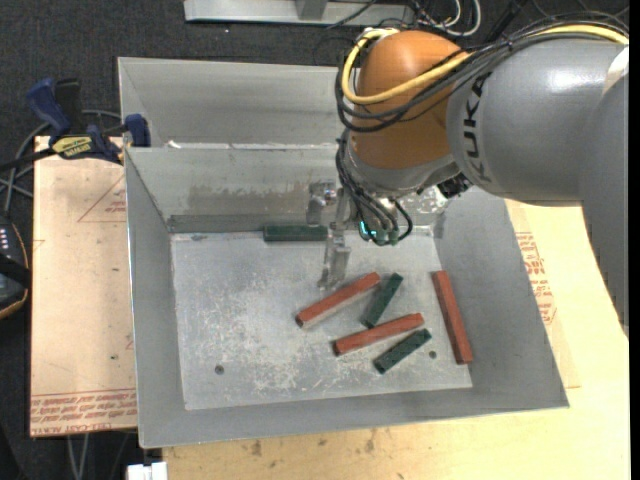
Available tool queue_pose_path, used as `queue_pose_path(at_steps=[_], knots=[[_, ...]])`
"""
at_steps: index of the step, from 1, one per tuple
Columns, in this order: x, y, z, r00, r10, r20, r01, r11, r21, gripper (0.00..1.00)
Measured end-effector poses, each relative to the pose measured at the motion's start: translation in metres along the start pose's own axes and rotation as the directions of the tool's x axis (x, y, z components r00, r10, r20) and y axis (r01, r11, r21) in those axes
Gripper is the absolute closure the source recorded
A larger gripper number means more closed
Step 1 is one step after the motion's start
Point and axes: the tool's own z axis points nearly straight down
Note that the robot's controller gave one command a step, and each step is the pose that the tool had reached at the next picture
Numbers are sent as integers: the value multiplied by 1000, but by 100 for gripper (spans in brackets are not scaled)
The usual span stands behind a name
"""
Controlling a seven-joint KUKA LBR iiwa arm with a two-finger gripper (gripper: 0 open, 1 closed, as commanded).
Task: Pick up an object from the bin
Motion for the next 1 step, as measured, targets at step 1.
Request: queue_pose_path(at_steps=[1], knots=[[29, -57, 124, 999, -40, -2, 40, 999, -1, 0]])
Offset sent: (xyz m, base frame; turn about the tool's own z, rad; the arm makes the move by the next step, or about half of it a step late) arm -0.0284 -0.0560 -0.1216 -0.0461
